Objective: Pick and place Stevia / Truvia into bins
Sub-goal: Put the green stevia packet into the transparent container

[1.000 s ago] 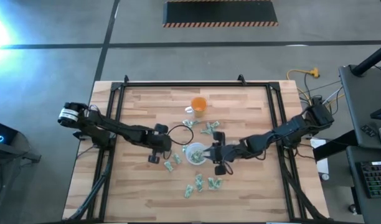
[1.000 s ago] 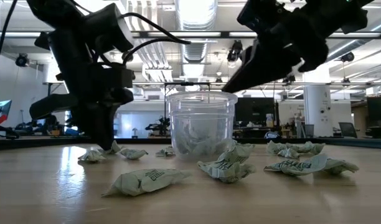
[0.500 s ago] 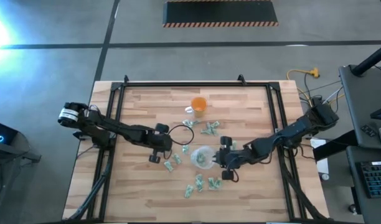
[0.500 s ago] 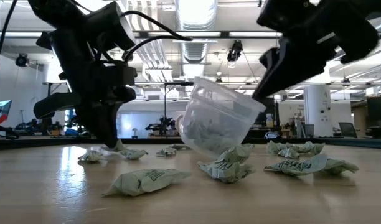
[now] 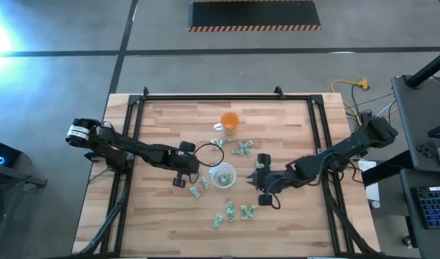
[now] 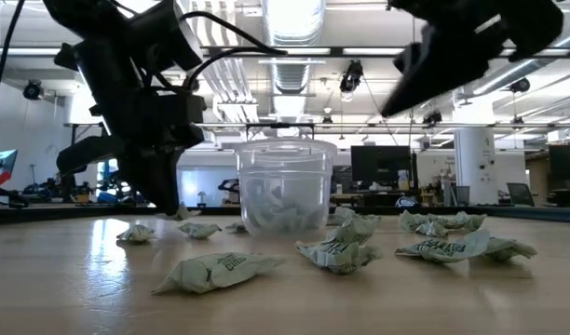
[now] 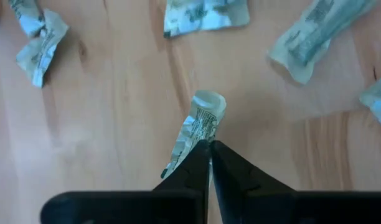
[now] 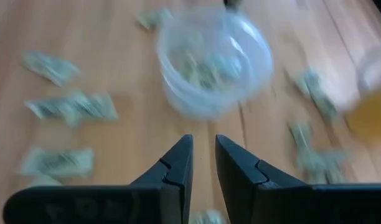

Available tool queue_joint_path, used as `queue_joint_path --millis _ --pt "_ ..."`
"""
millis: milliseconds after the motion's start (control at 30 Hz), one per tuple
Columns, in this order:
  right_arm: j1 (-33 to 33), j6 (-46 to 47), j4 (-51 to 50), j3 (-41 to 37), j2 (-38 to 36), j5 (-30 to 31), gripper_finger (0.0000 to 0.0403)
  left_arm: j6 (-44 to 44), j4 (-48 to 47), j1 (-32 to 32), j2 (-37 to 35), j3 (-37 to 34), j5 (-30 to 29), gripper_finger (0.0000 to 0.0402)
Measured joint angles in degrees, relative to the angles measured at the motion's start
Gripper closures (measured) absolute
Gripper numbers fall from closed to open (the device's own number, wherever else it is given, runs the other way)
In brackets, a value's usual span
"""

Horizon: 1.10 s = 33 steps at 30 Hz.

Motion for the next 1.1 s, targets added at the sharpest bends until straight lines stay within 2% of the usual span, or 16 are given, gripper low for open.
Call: queue_joint_path --millis 233,433,533,633,700,900,1100 --pt "1.26 14.04 -13.62 -0.64 -0.14 1.31 0.0344 -0.06 -1.07 -0.43 -5.70 0.53 -4.27 0.0402" --pt "2.22 16.61 -14.34 -2.24 -0.14 1.22 0.0344 4.45 10.40 -1.98 -10.59 0.42 -3.89 0.0402" --pt "2.20 17.57 -14.33 -2.43 -0.14 1.24 0.0344 8.36 19.49 -2.66 -11.14 -0.11 0.29 0.0401" --pt "2.20 18.00 -14.28 -2.54 -0.14 1.22 0.0344 11.95 28.23 -2.78 -9.00 -0.17 8.03 0.0401" --pt "2.30 18.50 -14.19 -2.54 -0.14 1.22 0.0344 13.20 31.09 -2.84 -6.86 0.16 10.63 0.0401" --pt "2.28 18.69 -14.35 -2.84 -0.14 1.21 0.0344 13.88 31.78 -2.73 -0.57 2.01 10.81 0.0401" --pt "2.27 18.80 -14.32 -3.12 -0.14 1.36 0.0344 13.91 31.87 -2.64 0.76 2.98 10.53 0.0392"
